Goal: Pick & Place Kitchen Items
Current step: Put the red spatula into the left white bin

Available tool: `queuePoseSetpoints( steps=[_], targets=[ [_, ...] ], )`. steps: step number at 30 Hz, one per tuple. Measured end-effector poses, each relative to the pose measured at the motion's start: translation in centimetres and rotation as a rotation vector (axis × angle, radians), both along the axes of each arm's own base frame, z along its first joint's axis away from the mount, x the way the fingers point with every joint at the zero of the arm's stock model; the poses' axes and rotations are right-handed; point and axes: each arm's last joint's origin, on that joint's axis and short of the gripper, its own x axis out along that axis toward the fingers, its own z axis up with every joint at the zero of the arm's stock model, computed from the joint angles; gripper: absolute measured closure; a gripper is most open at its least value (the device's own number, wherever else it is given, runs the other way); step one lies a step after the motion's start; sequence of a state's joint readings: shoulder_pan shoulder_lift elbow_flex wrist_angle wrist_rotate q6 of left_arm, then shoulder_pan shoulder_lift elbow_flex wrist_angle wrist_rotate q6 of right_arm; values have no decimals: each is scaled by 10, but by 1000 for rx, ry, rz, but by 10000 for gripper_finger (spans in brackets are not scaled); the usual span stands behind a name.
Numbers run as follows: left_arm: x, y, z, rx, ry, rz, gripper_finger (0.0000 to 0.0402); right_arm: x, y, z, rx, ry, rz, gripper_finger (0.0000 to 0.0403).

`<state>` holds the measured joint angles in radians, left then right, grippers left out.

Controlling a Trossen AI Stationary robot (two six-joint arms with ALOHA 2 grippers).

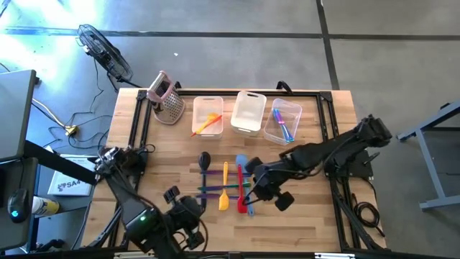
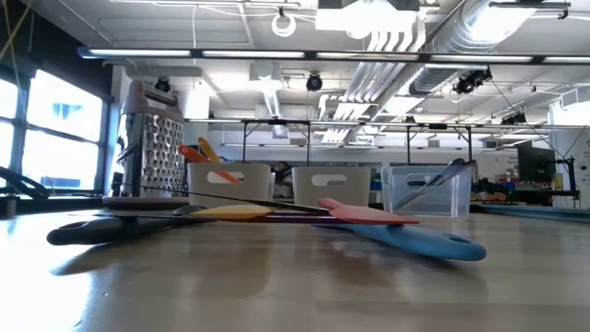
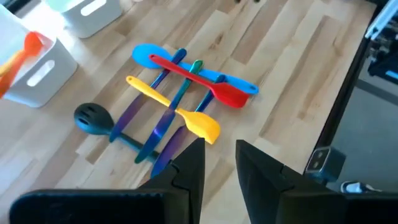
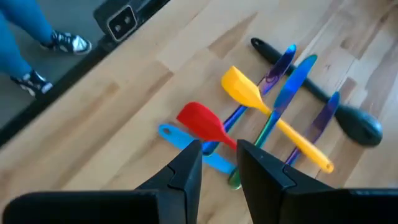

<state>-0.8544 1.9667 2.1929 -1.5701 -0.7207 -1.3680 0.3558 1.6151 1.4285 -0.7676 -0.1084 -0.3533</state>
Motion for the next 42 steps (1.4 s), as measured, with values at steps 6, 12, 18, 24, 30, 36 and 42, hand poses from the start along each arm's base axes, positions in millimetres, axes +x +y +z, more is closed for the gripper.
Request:
queuePoseSetpoints(
  steps=[6, 12, 18, 24, 30, 36, 42],
  targets=[
    [-12, -11, 0, 19, -10, -48, 316, 21, -8, -26, -61, 39, 31, 309],
    [-16, -14, 0, 24, -13, -64, 316, 38, -17, -54, -69, 103, 72, 309],
    [-15, -14, 0, 4, -2, -56, 316, 53, -32, -74, -112, 111, 86, 309],
    [-16, -15, -1, -46, 23, -40, 316, 62, -41, -77, -138, 77, -27, 309],
    [-15, -14, -1, -41, 9, -29, 316, 61, -41, -77, -107, 96, -81, 309],
    [-15, -13, 0, -14, -28, -18, 316, 58, -44, -79, -68, 174, -226, 304],
    [-15, -13, 0, -17, -32, -12, 316, 54, -49, -81, -70, 233, -271, 247]
  ],
)
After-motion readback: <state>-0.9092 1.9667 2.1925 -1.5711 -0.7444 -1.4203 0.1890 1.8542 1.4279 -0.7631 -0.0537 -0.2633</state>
